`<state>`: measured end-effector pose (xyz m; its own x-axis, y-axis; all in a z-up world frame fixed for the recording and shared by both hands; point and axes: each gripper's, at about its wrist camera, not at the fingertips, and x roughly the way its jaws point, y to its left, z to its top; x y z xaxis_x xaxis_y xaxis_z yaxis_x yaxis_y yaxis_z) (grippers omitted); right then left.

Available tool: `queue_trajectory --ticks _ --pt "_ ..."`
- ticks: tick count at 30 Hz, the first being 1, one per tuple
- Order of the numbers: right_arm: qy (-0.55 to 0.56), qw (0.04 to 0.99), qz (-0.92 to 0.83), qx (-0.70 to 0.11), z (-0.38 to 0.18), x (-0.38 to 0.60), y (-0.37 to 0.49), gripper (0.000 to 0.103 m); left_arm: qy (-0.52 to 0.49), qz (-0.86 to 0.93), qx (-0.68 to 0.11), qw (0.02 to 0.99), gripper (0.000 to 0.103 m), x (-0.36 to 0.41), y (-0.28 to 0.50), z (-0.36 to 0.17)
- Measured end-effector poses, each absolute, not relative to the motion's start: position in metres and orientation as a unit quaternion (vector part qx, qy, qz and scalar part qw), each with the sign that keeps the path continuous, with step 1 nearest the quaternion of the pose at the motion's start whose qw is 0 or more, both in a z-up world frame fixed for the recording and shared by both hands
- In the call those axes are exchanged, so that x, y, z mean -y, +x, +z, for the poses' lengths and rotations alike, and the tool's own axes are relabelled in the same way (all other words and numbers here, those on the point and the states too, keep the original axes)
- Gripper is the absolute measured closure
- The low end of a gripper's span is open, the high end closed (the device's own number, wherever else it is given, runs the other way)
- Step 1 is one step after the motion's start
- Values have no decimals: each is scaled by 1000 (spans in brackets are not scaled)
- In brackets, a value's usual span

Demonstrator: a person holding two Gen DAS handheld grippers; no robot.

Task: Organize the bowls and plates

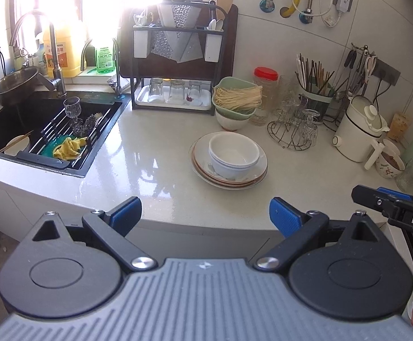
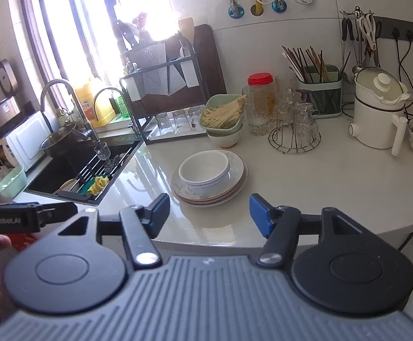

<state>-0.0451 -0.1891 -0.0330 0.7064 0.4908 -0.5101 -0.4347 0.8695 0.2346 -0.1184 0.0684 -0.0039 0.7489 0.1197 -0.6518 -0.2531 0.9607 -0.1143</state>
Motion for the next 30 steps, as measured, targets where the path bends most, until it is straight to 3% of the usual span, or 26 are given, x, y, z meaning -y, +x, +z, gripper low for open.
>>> queue_trajectory --ticks 2,3,5,30 --pt "47 921 250 -295 -35 186 -44 26 -101 103 -342 929 5 -70 -119 -5" --pt "46 922 248 -293 -34 185 -44 15 -103 104 -343 928 5 -71 -118 -5" --pt "42 927 241 -286 -35 185 -43 7 -106 104 -342 928 5 -74 -119 -5" --pt "15 931 228 -286 -32 172 -45 6 -116 96 -370 917 5 -81 -108 -17"
